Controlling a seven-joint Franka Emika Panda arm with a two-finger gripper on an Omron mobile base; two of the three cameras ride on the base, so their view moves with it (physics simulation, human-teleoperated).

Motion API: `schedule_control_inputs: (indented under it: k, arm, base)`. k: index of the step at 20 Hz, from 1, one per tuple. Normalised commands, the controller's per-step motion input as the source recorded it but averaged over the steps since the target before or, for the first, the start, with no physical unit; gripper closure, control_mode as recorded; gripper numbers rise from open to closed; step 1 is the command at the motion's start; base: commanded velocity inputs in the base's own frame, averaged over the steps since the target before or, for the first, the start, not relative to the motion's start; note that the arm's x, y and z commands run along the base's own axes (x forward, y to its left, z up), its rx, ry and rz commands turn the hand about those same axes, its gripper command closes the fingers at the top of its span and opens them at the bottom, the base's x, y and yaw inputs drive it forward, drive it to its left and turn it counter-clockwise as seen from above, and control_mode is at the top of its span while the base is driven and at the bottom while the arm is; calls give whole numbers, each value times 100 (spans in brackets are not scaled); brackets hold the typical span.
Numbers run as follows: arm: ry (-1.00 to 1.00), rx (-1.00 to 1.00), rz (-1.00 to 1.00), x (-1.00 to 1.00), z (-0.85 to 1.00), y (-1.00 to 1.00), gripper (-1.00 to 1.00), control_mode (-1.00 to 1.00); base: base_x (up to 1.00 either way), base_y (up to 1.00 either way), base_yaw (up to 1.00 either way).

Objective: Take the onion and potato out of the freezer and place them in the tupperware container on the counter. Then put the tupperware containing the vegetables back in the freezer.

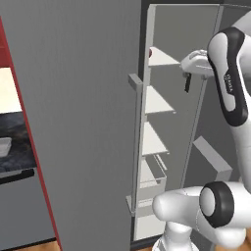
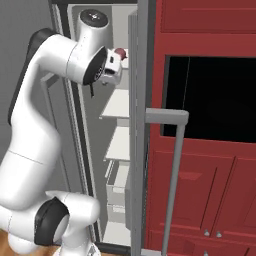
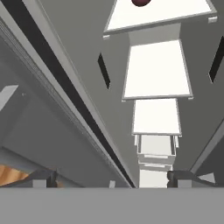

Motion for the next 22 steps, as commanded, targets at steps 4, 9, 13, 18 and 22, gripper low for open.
schedule_control_inputs:
  k: [4, 9, 13, 18, 22]
  arm:
    - [-26, 0, 0, 18, 0, 0, -100, -100]
    - [-22, 0, 0, 8, 1, 0, -100, -100]
    - [-7, 2, 0, 16, 13, 0, -100, -100]
    - [4, 2, 0, 35, 19, 1, -100, -100]
    - [11, 0, 0, 51, 5, 4, -100, -100]
  base:
    - [0, 0, 0]
    - [0, 0, 0]
    - [0, 0, 0]
    - [0, 0, 0]
    - [0, 0, 0]
